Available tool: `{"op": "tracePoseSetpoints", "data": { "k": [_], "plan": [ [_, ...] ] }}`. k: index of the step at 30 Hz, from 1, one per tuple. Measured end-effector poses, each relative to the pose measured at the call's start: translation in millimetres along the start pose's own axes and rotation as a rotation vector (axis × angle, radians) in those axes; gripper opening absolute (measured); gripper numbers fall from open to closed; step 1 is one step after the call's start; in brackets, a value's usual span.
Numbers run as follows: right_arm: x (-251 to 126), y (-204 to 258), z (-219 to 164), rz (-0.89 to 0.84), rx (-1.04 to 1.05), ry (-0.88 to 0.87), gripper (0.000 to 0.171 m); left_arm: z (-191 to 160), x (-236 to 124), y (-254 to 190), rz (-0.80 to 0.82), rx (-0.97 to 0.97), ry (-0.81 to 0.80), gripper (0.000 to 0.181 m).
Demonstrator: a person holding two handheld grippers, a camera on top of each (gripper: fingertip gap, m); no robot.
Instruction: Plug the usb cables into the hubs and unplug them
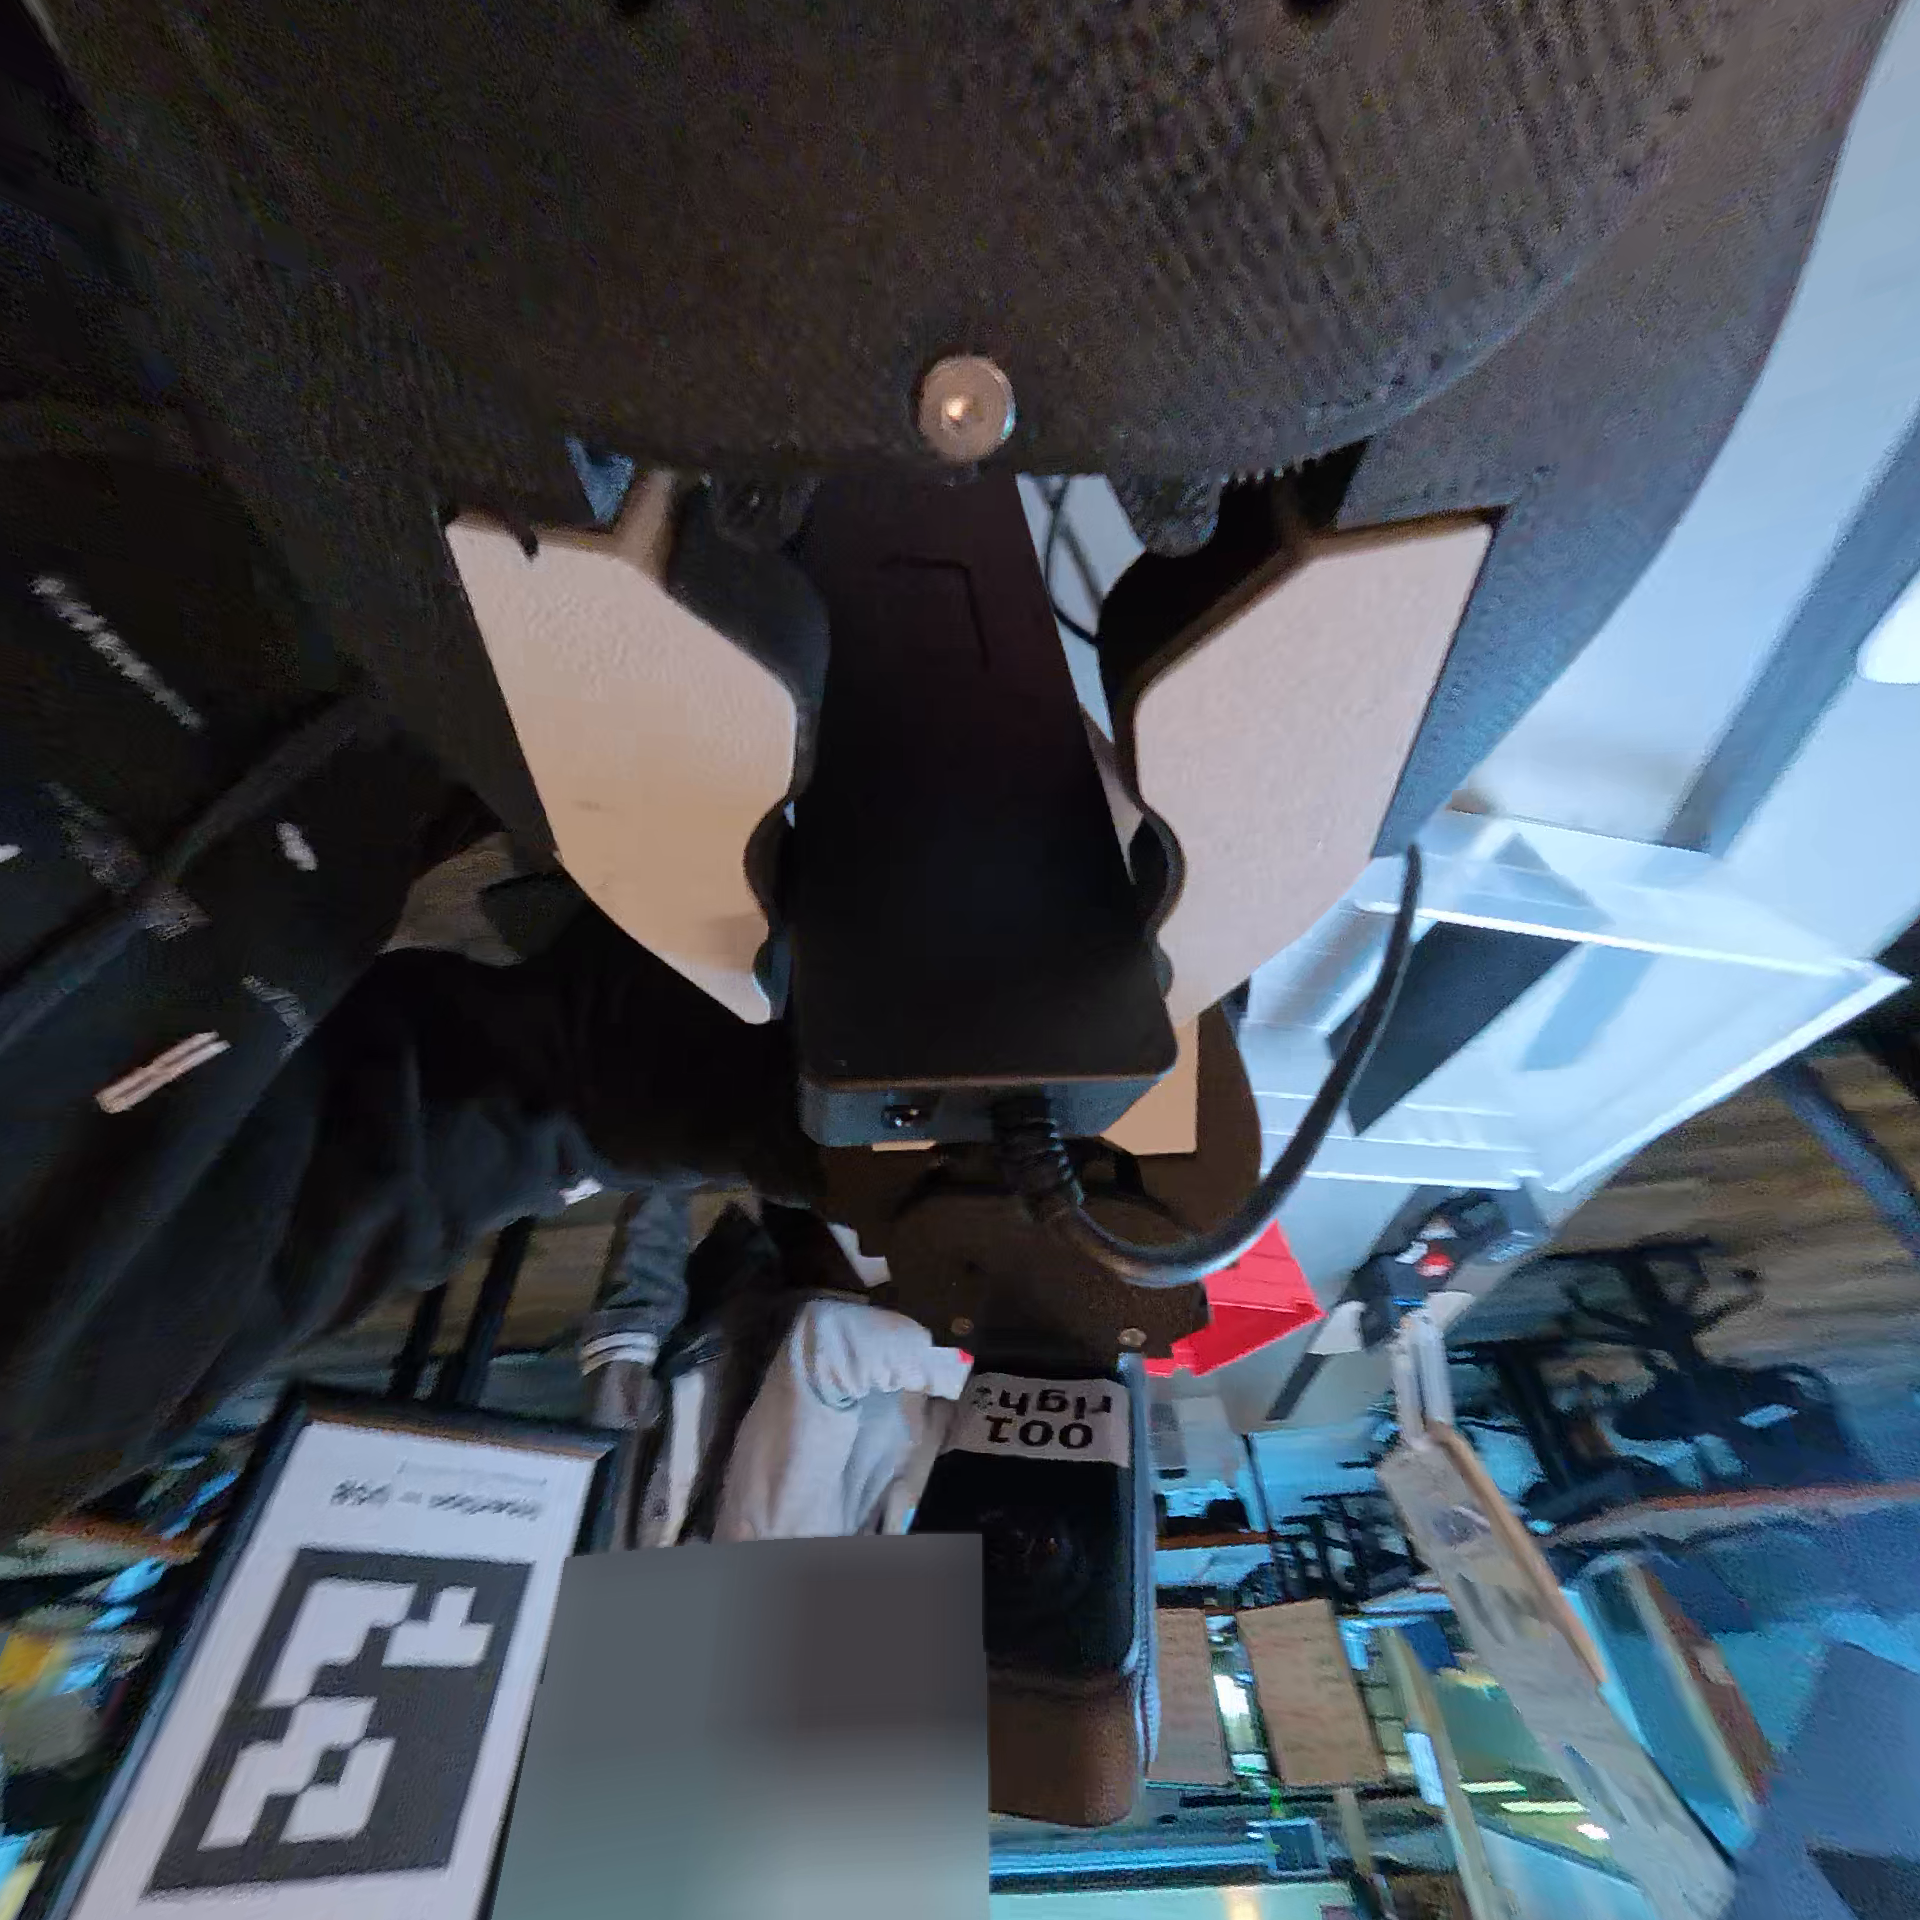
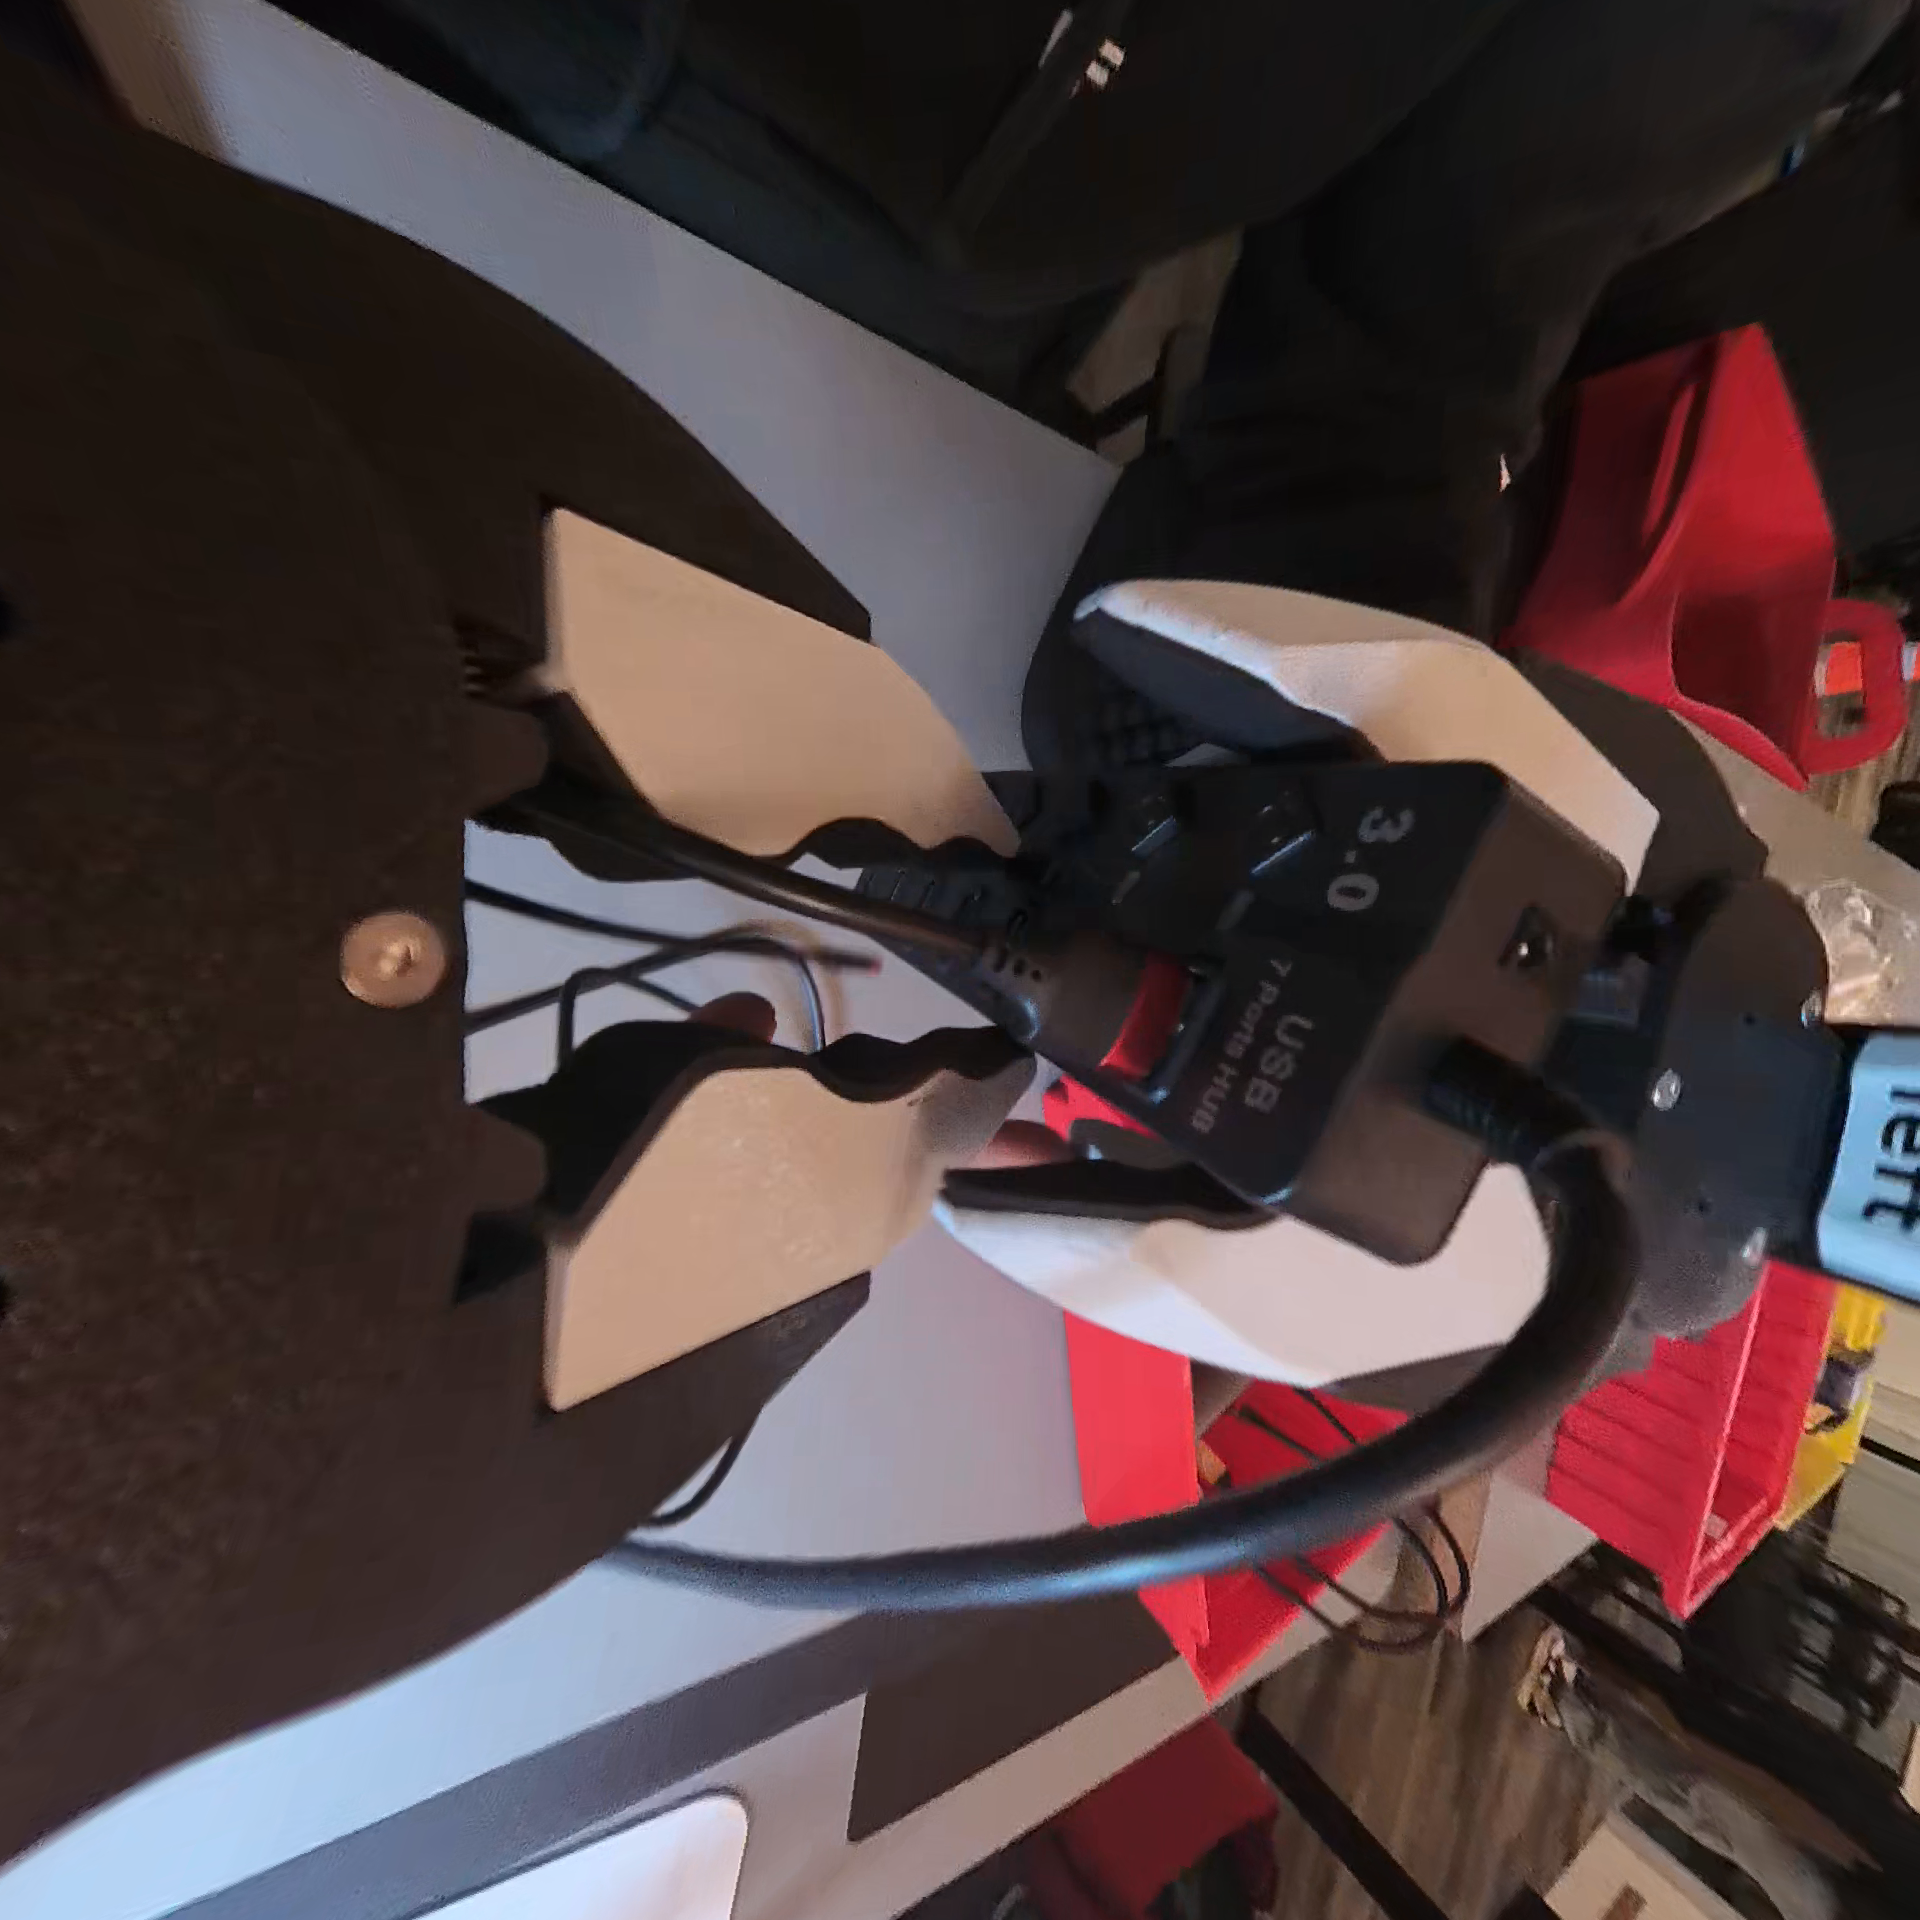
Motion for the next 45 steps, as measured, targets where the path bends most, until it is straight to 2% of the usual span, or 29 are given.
{"op": "tracePoseSetpoints", "data": {
  "k": [3, 6, 14, 16, 18, 20, 22, 26, 29, 38, 39, 41, 43, 45],
  "plan": [
    [-9.9, -11.4, -0.1, -0.112, -0.001, -0.001, 0.029, 2.8, -5.3, 2.4, 0.105, 0.047, 0.026, 0.061],
    [-32.7, -23.2, 0.7, -0.233, -0.017, 0.022, 0.053, 0.9, -11.6, 4.8, 0.093, 0.020, 0.007, 0.061],
    [-69.4, -13.6, 29.4, -0.220, 0.022, -0.098, 0.041, -12.3, -9.2, 15.2, 0.095, 0.010, -0.003, 0.060],
    [-80.1, -17.1, 25.4, -0.235, 0.041, -0.057, 0.037, -10.7, -14.7, 17.5, 0.105, -0.012, -0.047, 0.060],
    [-89.6, -25.5, 14.9, -0.326, 0.026, 0.022, 0.042, -8.1, -21.9, 18.4, 0.098, -0.037, -0.103, 0.060],
    [-96.7, -28.8, 15.4, -0.333, 0.061, -0.017, 0.040, -8.3, -25.2, 19.1, 0.140, -0.017, -0.081, 0.059],
    [-91.8, -26.0, 20.1, -0.314, 0.069, -0.042, 0.033, -8.8, -22.8, 16.9, 0.159, 0.024, -0.042, 0.059],
    [-50.5, -19.7, 16.6, -0.302, 0.042, 0.066, 0.028, -8.7, -8.6, 13.2, 0.165, 0.066, 0.019, 0.059],
    [-27.5, -16.3, 14.0, -0.232, 0.081, 0.062, 0.020, -10.9, 1.5, 11.4, 0.201, 0.107, 0.107, 0.059],
    [-21.5, -16.8, 13.3, -0.273, 0.071, 0.072, 0.016, -4.0, 1.8, 6.7, 0.330, 0.196, 0.250, 0.059],
    [-23.1, -20.5, 8.2, -0.287, 0.073, 0.104, 0.016, -1.2, -3.7, 8.0, 0.391, 0.203, 0.247, 0.058],
    [-32.8, -31.9, -6.6, -0.309, 0.088, 0.139, 0.016, 12.4, -33.8, 6.5, 0.464, 0.193, 0.133, 0.058],
    [-51.2, -38.6, -9.9, -0.256, 0.139, 0.081, 0.016, 23.0, -64.8, -2.9, 0.467, 0.177, 0.071, 0.058],
    [-74.6, -40.8, 0.3, -0.274, 0.105, -0.020, 0.016, 30.0, -86.0, -11.6, 0.510, 0.202, 0.035, 0.058]
  ]
}}
Point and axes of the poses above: each gripper's, where its closed fingertips meet, x out along the fingers, z out of its top, y = z × x across the jaws, the point moved 9 cm from there along -x, back along the fingers, and after that the axes turned 13 degrees about -z, right-handed, at the moved point
